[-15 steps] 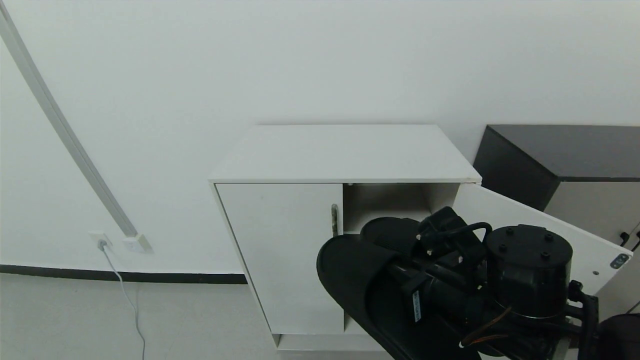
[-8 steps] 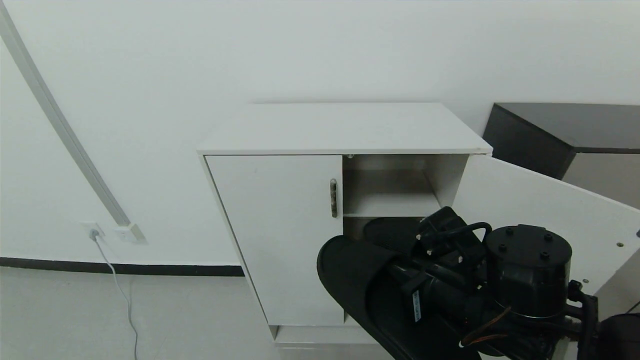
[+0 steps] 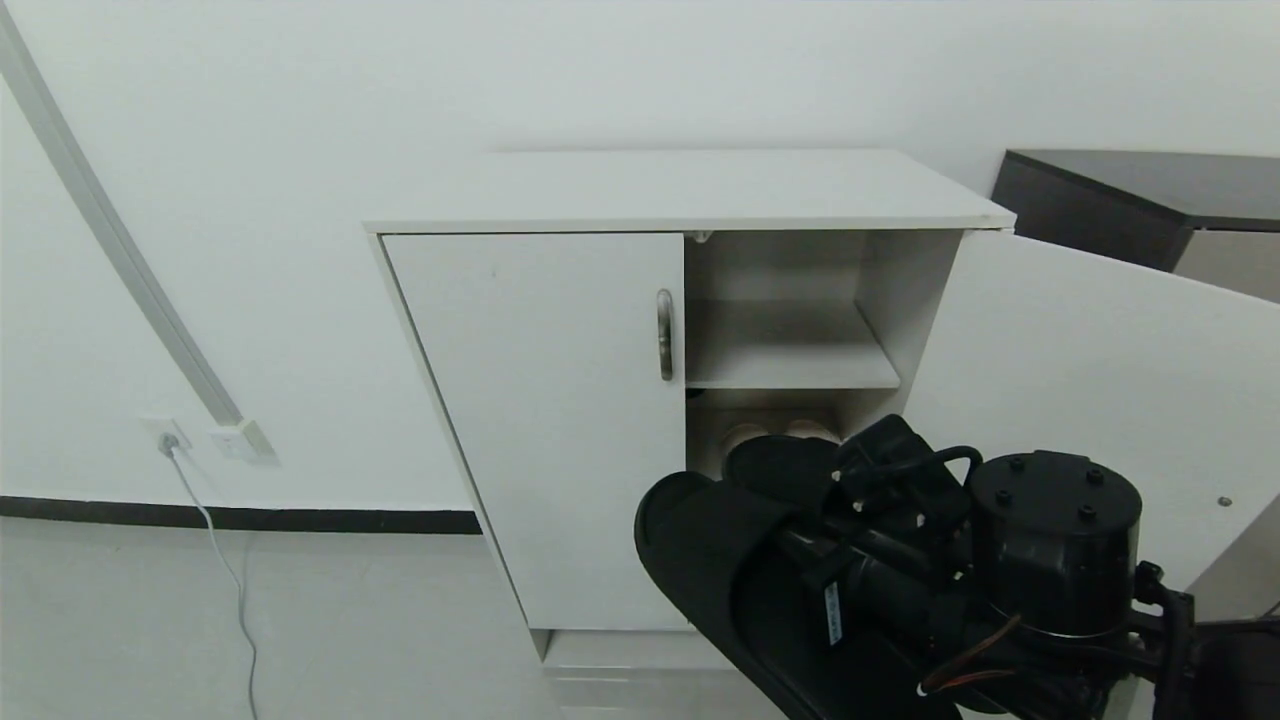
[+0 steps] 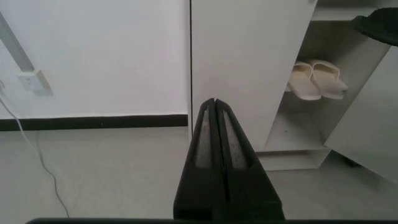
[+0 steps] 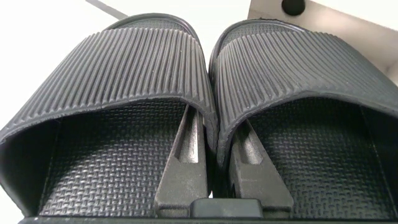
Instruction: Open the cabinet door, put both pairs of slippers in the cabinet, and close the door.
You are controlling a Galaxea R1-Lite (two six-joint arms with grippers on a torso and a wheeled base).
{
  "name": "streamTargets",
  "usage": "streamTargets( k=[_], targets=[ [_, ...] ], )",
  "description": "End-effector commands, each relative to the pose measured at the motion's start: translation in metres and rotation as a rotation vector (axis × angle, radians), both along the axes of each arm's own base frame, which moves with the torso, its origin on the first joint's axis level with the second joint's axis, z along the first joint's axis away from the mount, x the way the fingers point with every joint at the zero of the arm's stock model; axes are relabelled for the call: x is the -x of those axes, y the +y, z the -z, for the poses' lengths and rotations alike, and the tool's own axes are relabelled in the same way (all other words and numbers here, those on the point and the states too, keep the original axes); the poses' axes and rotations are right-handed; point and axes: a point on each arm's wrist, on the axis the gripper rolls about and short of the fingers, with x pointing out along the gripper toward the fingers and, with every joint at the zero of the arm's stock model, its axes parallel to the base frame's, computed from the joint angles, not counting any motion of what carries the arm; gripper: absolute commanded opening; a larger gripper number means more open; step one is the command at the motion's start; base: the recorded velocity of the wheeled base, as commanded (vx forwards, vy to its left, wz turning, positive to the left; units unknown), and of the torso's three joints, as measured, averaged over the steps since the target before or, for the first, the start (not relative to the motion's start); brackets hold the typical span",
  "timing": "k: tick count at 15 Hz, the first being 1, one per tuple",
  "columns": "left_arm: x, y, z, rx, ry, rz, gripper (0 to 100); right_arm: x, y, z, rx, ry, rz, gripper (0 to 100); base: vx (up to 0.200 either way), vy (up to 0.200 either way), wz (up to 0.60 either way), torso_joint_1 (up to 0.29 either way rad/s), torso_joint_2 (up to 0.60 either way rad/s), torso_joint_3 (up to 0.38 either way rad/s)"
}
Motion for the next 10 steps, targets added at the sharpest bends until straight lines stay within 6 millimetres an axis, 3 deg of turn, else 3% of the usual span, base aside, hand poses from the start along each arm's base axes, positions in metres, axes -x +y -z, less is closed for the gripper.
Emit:
streamTargets(
  k=[1,6,10],
  targets=[
    [-0.0001,0.0,0.0,0.0,0.002,0.001,0,-0.0007,0.0005,0.0016,0.005,0.003,0.002,0,0.0,0.0,0.0,-0.1,0.45,0.349],
    [-0.0001,0.0,0.0,0.0,0.002,-0.001,0,-0.0003,0.0006,0.001,0.004,0.0,0.003,0,0.0,0.0,0.0,-0.065,0.43,0.357],
    [-0.0001,0.0,0.0,0.0,0.002,-0.001,0,-0.0003,0.0006,0.001,0.004,0.0,0.003,0,0.0,0.0,0.0,-0.014,0.1,0.09]
  ],
)
